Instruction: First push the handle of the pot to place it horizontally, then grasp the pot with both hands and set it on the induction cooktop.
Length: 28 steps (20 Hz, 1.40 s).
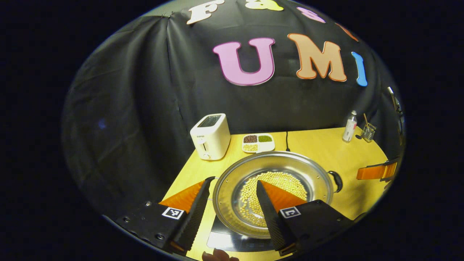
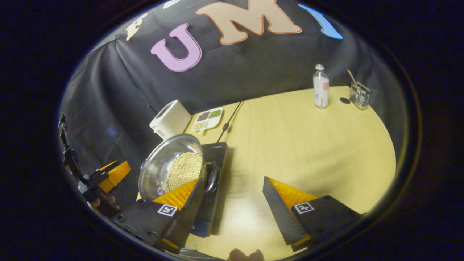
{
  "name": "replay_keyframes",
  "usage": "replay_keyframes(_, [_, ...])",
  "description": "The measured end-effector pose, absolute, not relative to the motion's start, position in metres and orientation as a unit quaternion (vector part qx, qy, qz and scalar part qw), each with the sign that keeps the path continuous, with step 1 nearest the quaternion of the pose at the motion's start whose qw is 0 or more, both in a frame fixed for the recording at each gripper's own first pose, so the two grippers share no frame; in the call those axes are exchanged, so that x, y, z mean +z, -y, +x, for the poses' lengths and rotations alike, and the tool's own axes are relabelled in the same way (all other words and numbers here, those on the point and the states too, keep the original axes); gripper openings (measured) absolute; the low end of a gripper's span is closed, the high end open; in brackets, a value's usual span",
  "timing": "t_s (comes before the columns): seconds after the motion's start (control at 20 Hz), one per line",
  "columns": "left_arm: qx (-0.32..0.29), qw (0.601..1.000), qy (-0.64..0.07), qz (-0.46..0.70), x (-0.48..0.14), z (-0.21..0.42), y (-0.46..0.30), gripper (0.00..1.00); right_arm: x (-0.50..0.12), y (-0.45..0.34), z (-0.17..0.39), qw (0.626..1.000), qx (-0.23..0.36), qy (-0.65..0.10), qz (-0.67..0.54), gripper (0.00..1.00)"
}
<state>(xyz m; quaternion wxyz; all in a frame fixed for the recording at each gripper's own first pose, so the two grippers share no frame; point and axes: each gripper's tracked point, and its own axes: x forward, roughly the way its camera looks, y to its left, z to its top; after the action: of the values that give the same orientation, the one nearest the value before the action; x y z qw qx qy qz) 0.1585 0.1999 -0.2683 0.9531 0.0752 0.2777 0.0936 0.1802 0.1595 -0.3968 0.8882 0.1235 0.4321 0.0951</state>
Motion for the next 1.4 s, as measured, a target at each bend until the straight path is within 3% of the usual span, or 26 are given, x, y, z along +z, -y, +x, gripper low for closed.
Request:
replay_keyframes(0.3, [0.085,0.968,-0.209,0.107,-0.202,0.129,-0.122,0.9,-0.34,-0.097,0.162,0.923,0.105,-0.358,0.097,0.92])
replay_keyframes(0.35, [0.078,0.972,-0.197,0.105,-0.189,0.129,-0.11,0.9,-0.33,-0.09,0.161,0.928,0.106,-0.346,0.094,0.92])
replay_keyframes(0.4, [0.073,0.975,-0.183,0.101,-0.178,0.13,-0.099,0.9,-0.318,-0.085,0.16,0.933,0.105,-0.332,0.09,0.99])
replay_keyframes(0.55, [0.058,0.983,-0.153,0.082,-0.148,0.127,-0.075,0.95,-0.282,-0.071,0.157,0.946,0.099,-0.296,0.085,0.99])
replay_keyframes(0.6, [0.053,0.986,-0.141,0.078,-0.137,0.124,-0.069,0.9,-0.267,-0.07,0.154,0.951,0.098,-0.281,0.085,0.99])
replay_keyframes(0.65, [0.048,0.988,-0.129,0.074,-0.126,0.123,-0.064,0.95,-0.252,-0.066,0.156,0.957,0.095,-0.261,0.081,0.99])
replay_keyframes(0.75, [0.039,0.991,-0.106,0.069,-0.108,0.118,-0.059,0.9,-0.217,-0.063,0.152,0.969,0.094,-0.218,0.067,0.99])
replay_keyframes(1.05, [0.022,0.998,-0.058,0.032,-0.064,0.077,-0.06,0.9,-0.123,-0.078,0.1,0.991,0.082,-0.106,0.018,0.99])
replay_keyframes(1.1, [0.018,0.998,-0.048,0.035,-0.058,0.069,-0.06,0.94,-0.109,-0.079,0.088,0.993,0.079,-0.085,0.004,0.99])
replay_keyframes(1.4, [0.001,1.0,-0.015,0.027,-0.042,0.02,-0.054,0.89,-0.072,-0.078,0.011,0.997,0.051,-0.052,-0.021,0.99])
